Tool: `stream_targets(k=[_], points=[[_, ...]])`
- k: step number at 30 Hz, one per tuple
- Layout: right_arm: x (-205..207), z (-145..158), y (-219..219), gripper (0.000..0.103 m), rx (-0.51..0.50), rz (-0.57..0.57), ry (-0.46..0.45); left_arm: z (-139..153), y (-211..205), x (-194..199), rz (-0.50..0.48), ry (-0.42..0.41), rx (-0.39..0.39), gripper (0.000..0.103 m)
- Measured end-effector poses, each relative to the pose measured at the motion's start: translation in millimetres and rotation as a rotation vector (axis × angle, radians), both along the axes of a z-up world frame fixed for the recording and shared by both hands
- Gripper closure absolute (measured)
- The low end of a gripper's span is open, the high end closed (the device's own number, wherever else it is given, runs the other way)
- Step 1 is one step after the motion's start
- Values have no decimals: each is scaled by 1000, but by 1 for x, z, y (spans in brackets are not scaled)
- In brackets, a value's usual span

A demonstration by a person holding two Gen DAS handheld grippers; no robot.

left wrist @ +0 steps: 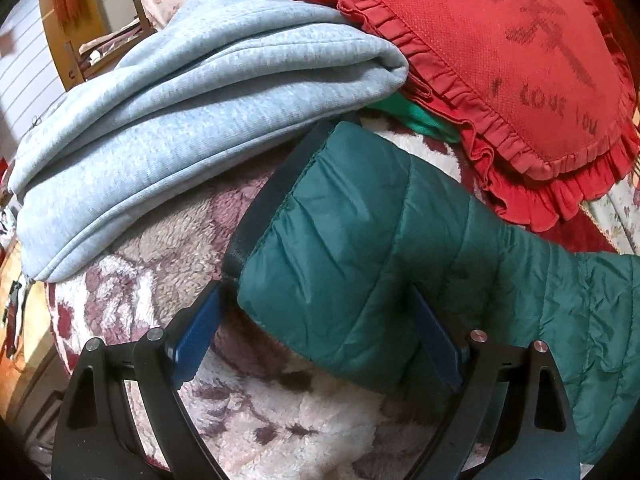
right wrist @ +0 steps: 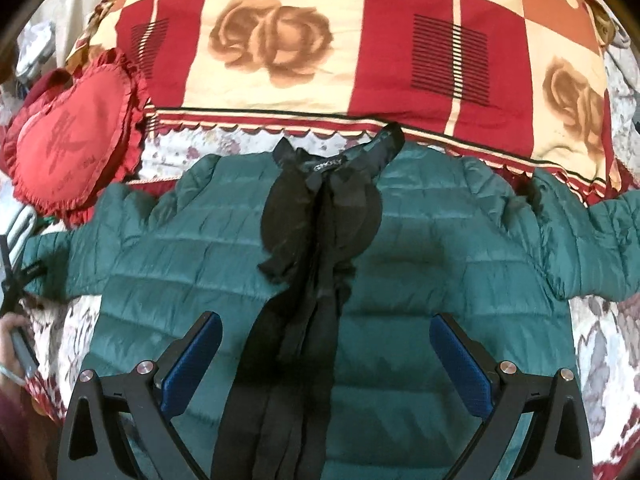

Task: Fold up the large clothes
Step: 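Move the left tool to the jacket sleeve cuff beside the heart pillow, then close the left tool on the sleeve cuff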

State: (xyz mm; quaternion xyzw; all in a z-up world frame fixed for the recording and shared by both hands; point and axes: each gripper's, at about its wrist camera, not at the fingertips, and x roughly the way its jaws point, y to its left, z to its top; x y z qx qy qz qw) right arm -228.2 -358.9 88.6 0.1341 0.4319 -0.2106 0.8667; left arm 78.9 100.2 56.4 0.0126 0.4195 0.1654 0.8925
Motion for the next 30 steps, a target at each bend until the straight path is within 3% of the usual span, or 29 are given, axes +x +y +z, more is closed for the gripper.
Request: stream_targets(k=[2, 3, 5, 7, 9, 16, 23, 30], points=[[2, -2, -4, 0, -3, -1, 8, 2, -3, 3, -16, -13, -1, 13], [2, -4, -6, 0, -4, -5, 11, 3, -5, 1, -22, -17, 2, 18], [3, -7, -12, 0, 9, -12, 9, 6, -5, 1, -47, -33, 25, 36], [5, -9, -17, 0, 25, -16, 5, 9, -8, 3, -75, -31, 24, 69], [8, -10, -21, 0, 23, -15, 8, 11, -12, 4, -103, -16, -30, 82], [9, -8, -25, 0, 6, 7, 27, 37, -43, -19, -234, -53, -94, 86], [0, -1, -27, 0, 7, 2, 12, 59, -74, -55, -343, -70, -209, 86], [-8, 5, -31, 0, -3, -15, 1, 87, -104, -90, -456, -75, -261, 87]])
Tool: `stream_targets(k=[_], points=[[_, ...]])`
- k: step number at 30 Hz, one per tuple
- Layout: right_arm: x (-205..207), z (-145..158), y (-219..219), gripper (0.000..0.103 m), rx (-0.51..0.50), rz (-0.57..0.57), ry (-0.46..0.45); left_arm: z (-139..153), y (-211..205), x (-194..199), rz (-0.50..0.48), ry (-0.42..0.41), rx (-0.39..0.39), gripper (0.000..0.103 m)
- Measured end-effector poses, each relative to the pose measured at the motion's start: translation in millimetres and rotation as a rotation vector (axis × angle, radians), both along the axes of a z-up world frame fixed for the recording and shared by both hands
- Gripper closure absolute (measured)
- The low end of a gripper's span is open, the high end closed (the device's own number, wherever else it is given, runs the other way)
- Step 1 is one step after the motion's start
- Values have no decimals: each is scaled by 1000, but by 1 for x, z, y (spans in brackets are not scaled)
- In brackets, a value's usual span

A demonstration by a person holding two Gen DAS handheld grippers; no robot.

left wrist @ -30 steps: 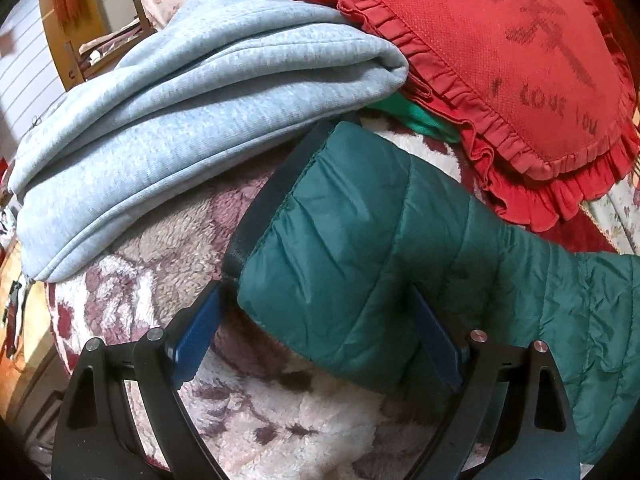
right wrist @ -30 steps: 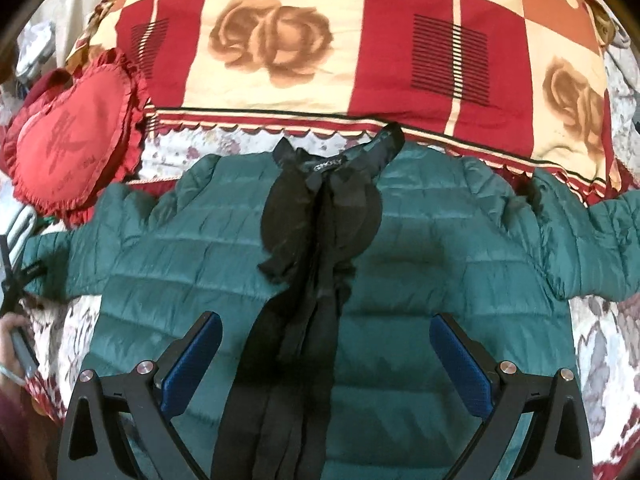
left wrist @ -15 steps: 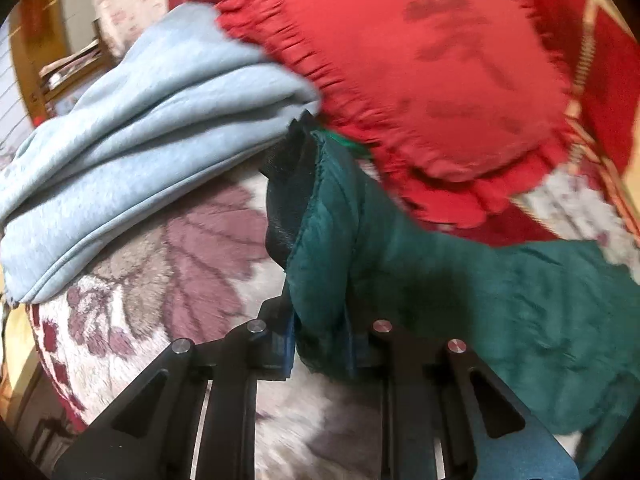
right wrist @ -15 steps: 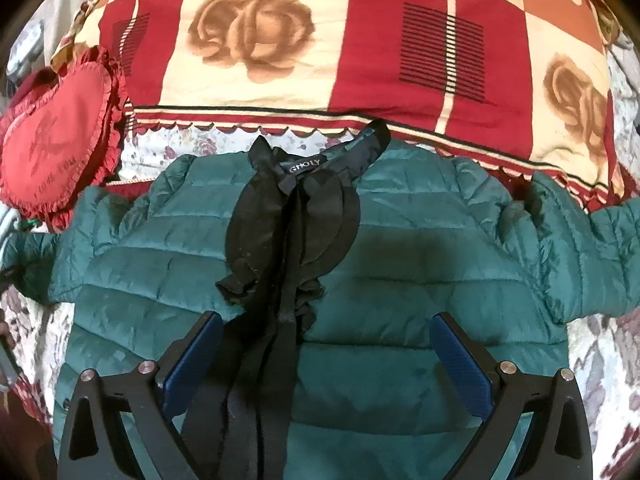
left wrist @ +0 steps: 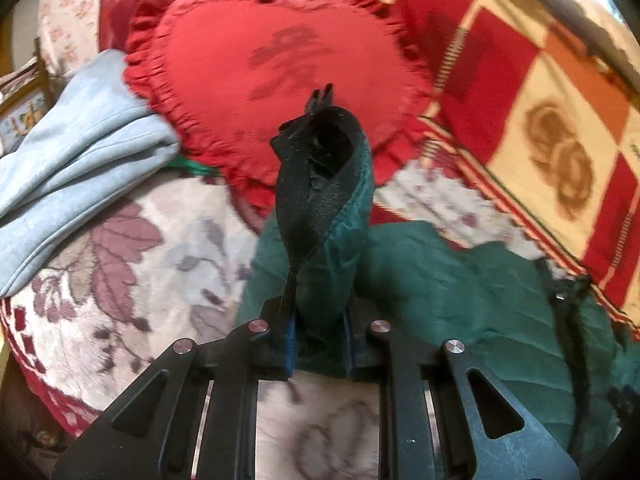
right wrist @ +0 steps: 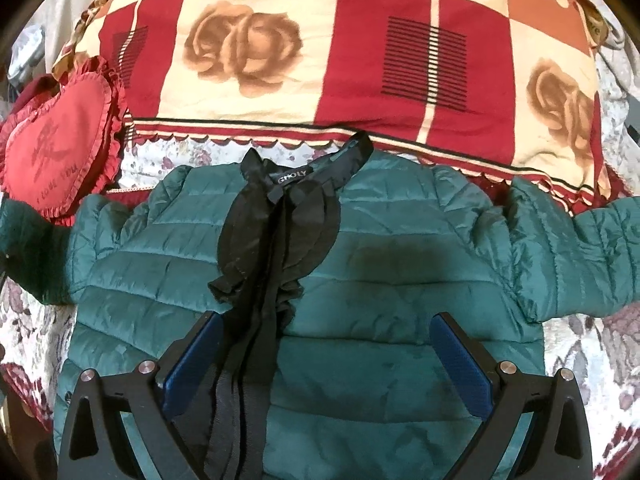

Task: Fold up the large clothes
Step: 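Close the left tool on the sleeve cuff, then carry the sleeve cuff with the left tool across the jacket front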

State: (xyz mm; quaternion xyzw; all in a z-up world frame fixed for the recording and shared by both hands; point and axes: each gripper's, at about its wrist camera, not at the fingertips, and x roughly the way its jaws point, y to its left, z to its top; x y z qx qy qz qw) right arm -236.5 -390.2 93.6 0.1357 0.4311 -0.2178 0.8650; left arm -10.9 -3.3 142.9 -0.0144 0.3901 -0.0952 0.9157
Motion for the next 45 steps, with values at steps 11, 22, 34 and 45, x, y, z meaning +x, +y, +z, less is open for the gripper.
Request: stream_targets(k=[11, 22, 34, 45], points=[[-19, 3, -18, 0, 25, -28, -14, 34, -75, -45, -193, 5, -62, 87], [-36, 2, -40, 0, 57, -54, -25, 29, -155, -76, -325, 40, -74, 88], [-49, -4, -61, 0, 94, -93, -36, 15, -241, -106, -469, 95, -90, 88], [-71, -13, -83, 0, 105, -159, -27, -19, -307, -125, -577, 224, -107, 88]])
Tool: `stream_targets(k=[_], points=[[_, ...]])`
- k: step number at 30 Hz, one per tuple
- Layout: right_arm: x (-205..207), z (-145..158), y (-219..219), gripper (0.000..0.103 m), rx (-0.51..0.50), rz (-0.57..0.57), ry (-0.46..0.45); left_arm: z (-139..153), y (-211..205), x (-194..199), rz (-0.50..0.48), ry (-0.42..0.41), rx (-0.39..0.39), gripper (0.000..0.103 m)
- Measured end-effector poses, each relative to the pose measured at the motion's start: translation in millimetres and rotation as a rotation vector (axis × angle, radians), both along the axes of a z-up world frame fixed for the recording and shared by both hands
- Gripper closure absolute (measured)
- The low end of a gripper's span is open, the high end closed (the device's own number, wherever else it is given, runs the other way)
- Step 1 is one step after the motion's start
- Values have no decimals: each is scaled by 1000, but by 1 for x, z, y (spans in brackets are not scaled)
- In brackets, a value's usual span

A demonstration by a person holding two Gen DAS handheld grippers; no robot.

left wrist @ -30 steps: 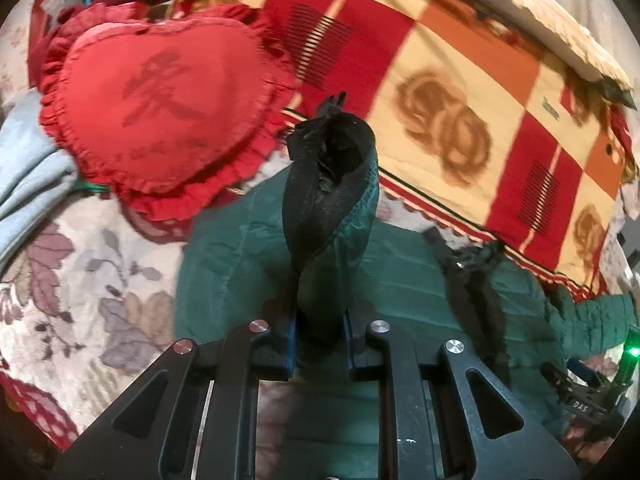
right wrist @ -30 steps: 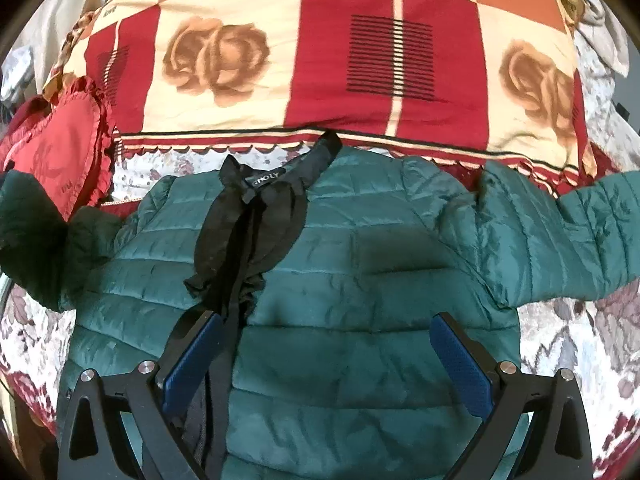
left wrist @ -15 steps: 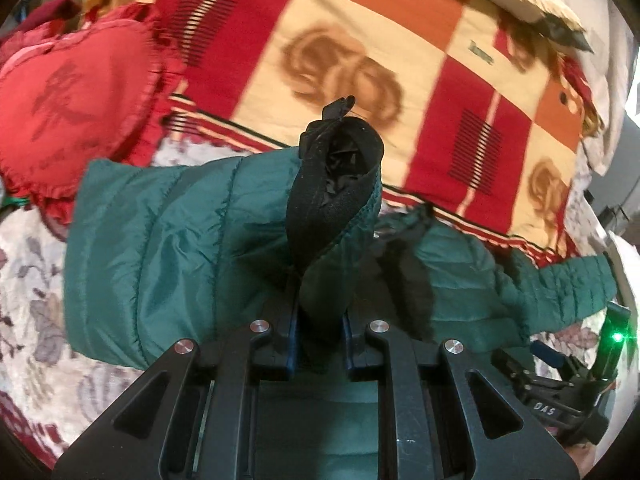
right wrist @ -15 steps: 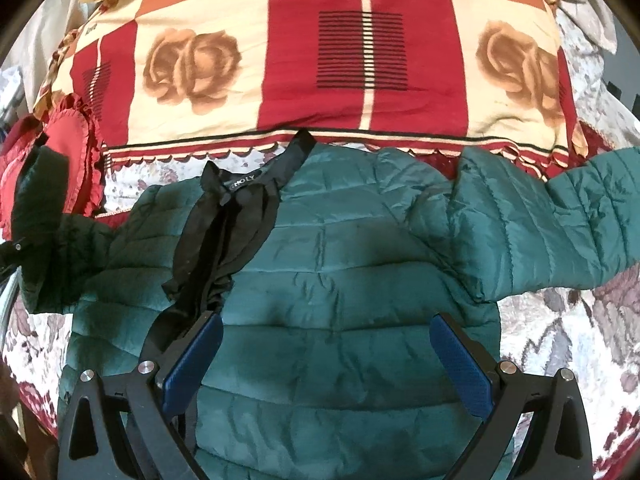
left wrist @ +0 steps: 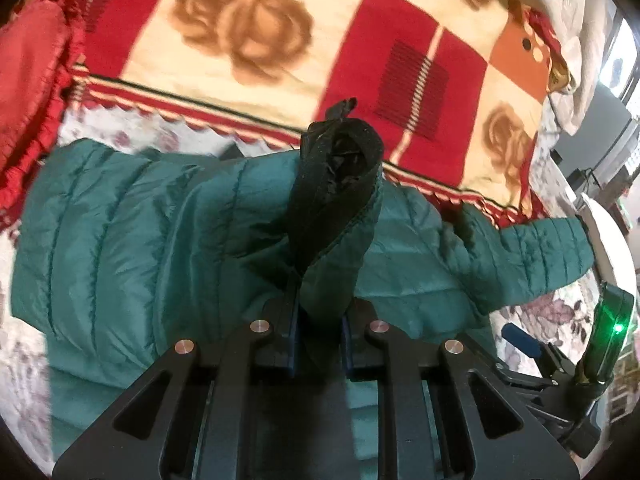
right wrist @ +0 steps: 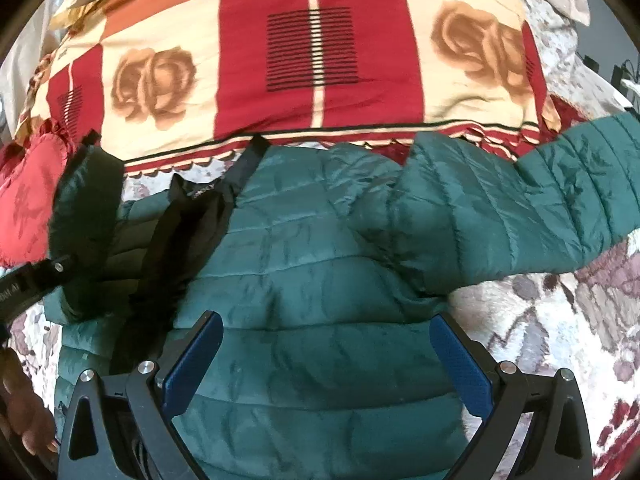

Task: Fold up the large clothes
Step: 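Carry the sleeve cuff with the left tool across the jacket front, then lay the sleeve on the jacket and open the left tool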

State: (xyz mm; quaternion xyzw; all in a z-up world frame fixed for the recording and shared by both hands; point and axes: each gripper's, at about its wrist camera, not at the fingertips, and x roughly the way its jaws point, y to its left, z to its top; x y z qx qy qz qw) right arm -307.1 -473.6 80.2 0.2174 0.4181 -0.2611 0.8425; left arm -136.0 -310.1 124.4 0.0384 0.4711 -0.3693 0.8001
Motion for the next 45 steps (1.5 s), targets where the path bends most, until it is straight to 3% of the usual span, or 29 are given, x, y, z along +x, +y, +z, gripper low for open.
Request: stream_targets(k=[8, 12, 14, 16, 19, 24, 32, 38, 43, 45], points=[[-4, -8, -6, 0, 14, -10, 29, -25, -26, -7, -44, 39, 20, 88], [-5, -14, -6, 0, 23, -8, 44, -37, -24, 2, -62, 104, -19, 85], [-4, -15, -6, 0, 27, -5, 49, -39, -20, 6, -65, 151, -59, 77], [-4, -15, -5, 0, 29, -3, 49, -39, -17, 8, -73, 191, -96, 56], [-3, -16, -4, 0, 36, -7, 45, -32, -11, 7, -76, 211, -158, 35], [-4, -17, -2, 0, 45, -9, 48, -22, 9, 12, -39, 257, -197, 34], [-4, -3, 11, 0, 89, 39, -26, -6, 88, 28, 136, 190, -199, 34], [25, 3, 25, 0, 203, 125, -98, 4, 153, 60, 300, 77, -144, 34], [65, -29, 23, 0, 385, 130, -89, -5, 192, 80, 406, 58, -90, 34], [77, -36, 24, 6, 391, 131, -106, -11, 205, 84, 437, 48, -66, 34]])
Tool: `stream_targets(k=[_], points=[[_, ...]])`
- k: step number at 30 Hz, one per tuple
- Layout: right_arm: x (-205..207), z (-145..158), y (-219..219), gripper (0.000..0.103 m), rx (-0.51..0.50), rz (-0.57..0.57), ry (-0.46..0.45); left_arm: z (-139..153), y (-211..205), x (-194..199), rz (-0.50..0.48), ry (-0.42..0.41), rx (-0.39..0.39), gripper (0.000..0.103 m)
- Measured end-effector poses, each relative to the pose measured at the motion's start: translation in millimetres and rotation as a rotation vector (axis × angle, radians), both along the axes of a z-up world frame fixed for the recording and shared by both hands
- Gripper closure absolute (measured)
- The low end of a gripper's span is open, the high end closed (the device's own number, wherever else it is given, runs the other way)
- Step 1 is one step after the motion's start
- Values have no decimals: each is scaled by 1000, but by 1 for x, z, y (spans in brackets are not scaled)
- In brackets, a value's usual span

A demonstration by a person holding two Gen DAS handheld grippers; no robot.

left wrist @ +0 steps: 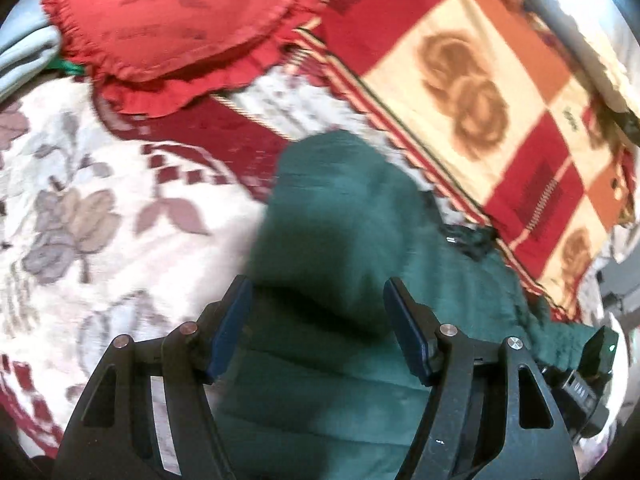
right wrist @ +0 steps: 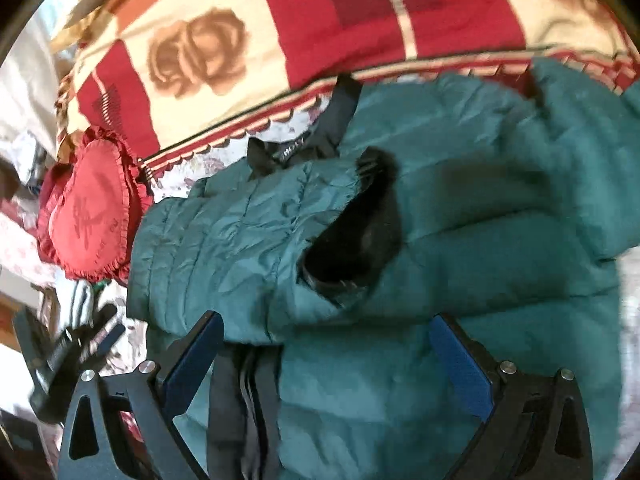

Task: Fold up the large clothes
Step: 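Lay the sleeve on the jacket and open the left tool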

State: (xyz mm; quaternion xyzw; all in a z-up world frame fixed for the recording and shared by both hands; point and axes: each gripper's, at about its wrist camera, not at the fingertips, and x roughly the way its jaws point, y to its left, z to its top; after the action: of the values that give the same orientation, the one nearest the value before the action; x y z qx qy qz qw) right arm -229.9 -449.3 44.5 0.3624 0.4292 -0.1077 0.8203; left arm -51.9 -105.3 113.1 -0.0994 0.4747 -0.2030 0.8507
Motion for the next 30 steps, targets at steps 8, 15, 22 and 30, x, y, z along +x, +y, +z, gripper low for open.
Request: stream_targets(k=[8, 15, 22, 30], points=[[29, 4, 16, 72, -121, 34, -11, -19, 20, 9, 65, 34, 45, 34], [20, 32, 17, 85, -281, 53, -57, -16, 19, 10, 80, 22, 46, 34], [0, 67, 1, 87, -414, -4, -97, -9, 8, 8, 55, -16, 75, 34], [-17, 68, -29, 87, -456, -83, -50, 1, -17, 8, 11, -68, 104, 34]])
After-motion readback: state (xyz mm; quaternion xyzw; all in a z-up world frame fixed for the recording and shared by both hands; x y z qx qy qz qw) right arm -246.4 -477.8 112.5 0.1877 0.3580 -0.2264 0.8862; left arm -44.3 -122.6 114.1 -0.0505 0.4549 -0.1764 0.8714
